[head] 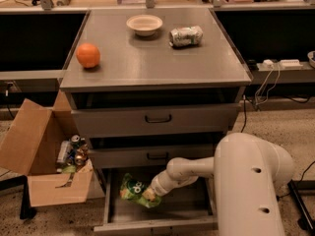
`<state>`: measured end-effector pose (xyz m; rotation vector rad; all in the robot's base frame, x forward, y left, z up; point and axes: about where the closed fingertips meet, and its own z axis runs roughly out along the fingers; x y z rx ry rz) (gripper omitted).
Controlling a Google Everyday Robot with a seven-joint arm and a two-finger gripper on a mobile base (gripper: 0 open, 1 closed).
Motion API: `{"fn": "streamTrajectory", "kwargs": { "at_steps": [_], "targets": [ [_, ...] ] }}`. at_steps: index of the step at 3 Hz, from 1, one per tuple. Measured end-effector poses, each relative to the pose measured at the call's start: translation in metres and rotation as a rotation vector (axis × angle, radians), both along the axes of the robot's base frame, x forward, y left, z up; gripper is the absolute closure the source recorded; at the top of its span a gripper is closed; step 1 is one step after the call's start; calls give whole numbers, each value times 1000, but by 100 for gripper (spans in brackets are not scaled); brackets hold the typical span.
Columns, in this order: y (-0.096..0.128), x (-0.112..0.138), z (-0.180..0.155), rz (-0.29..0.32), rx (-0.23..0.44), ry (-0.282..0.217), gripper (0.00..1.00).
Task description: Place green rice chip bag into bottom drawer
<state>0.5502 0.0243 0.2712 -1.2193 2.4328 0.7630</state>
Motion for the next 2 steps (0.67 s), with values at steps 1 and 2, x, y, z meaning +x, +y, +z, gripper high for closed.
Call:
{"fn": "streamTrajectory", "kwargs": {
  "at_steps": [1,2],
  "targets": [
    [26,2,-36,-49,21,39,100],
    [26,2,-36,-49,21,39,100]
  ]
}}
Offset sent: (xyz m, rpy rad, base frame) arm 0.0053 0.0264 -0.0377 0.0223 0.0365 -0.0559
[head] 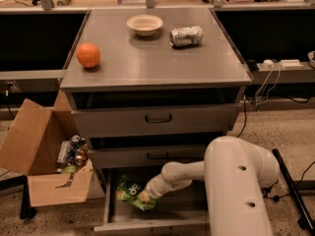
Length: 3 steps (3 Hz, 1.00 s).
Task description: Place green rice chip bag into bottom drawer
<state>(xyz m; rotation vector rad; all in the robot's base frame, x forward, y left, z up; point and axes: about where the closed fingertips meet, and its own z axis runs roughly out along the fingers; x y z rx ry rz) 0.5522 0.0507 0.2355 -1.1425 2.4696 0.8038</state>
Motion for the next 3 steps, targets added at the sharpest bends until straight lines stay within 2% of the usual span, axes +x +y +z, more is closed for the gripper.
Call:
{"fn": "streamTrajectory", "kwargs": {
  "at_steps": [1,3],
  "targets": [
    [1,0,-2,-6,4,6,82],
    [4,-1,-6,-13,21,20,35]
  ]
}}
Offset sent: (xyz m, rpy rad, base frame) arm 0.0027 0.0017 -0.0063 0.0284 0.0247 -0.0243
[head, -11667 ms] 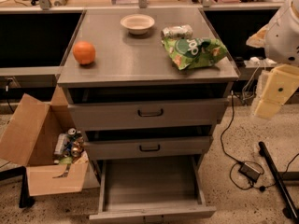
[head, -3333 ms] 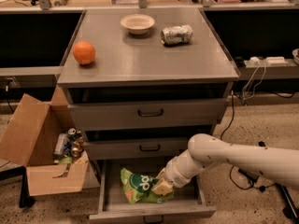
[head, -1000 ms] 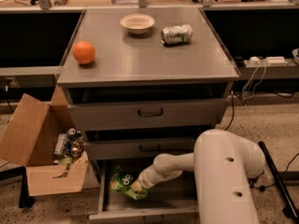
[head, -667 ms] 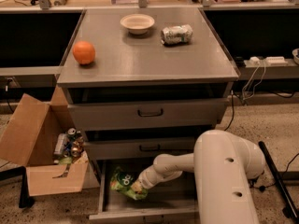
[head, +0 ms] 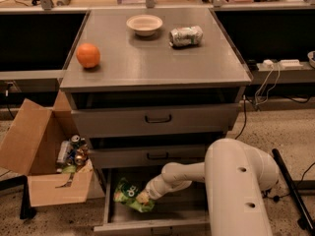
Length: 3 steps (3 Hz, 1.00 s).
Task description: Place green rice chip bag into bottom drawer
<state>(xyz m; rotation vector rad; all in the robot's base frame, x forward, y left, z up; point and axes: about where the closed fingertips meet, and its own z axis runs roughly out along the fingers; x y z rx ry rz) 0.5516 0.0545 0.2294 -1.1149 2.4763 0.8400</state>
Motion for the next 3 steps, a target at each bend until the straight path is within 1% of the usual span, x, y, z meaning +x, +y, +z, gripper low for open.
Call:
{"fn": "streamTrajectory", "kwargs": {
  "at_steps": [1,2,3],
  "targets": [
    [0,0,0,0,4,1,12],
    [-2,0,2,-3,13,-4,0],
    [-19,-4,18,3,79,-41,0]
  ]
}}
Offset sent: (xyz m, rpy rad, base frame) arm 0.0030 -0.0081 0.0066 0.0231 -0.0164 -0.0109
